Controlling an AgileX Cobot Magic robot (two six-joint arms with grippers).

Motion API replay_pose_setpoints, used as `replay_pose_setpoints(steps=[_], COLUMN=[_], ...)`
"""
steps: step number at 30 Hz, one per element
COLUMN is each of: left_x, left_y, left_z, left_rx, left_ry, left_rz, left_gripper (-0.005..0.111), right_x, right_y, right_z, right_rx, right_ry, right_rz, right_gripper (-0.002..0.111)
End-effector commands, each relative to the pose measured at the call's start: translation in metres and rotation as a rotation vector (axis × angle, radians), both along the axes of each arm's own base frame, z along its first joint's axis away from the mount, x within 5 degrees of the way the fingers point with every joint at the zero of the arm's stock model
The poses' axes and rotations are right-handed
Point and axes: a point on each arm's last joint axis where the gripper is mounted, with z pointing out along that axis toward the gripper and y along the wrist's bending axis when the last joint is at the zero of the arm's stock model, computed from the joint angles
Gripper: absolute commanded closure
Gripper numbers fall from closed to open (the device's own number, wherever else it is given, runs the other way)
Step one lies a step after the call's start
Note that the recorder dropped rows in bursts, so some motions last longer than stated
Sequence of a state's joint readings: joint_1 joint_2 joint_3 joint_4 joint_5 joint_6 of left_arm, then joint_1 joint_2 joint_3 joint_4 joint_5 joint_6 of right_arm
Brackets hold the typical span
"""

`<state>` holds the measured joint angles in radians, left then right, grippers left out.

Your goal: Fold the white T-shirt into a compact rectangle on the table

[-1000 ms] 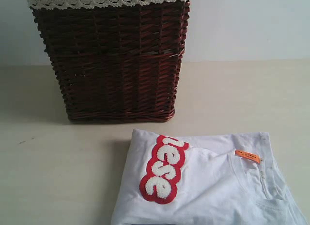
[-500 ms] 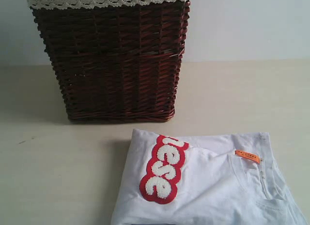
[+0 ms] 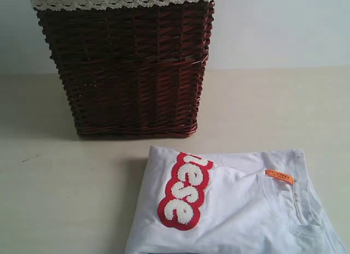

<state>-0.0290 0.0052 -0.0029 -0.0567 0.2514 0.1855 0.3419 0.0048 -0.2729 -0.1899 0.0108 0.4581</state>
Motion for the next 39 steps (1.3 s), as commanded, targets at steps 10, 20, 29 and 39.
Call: replay_pose_setpoints(steps=[10,20,29,39], left_x=[-0.0023,-0.0023,-0.0023,-0.0023], left_y=[0.0003,0.0041,0.0041,0.0041], left_z=[-0.0100,-0.0100,-0.0100,-0.0100], left_rx=[-0.059,-0.104,-0.104,-0.104], left_ry=[0.105,0.104,0.104,0.104], left_rz=[0.021,0.086,0.086,0.086], left_gripper=[0.107,0.107,0.107,0.107], right_x=[-0.0005,-0.0005,-0.0005,-0.0005], right_y=[-0.0003,-0.0003,-0.0003,-0.0003], right_z=[-0.0006,-0.0006,-0.0006,-0.0006], right_rx=[-0.001,-0.001,-0.001,-0.001], right_ry=[-0.005,-0.005,-0.005,-0.005], right_rz=[-0.005,-0.005,-0.005,-0.005], right_gripper=[0.108,0.108,0.108,0.108])
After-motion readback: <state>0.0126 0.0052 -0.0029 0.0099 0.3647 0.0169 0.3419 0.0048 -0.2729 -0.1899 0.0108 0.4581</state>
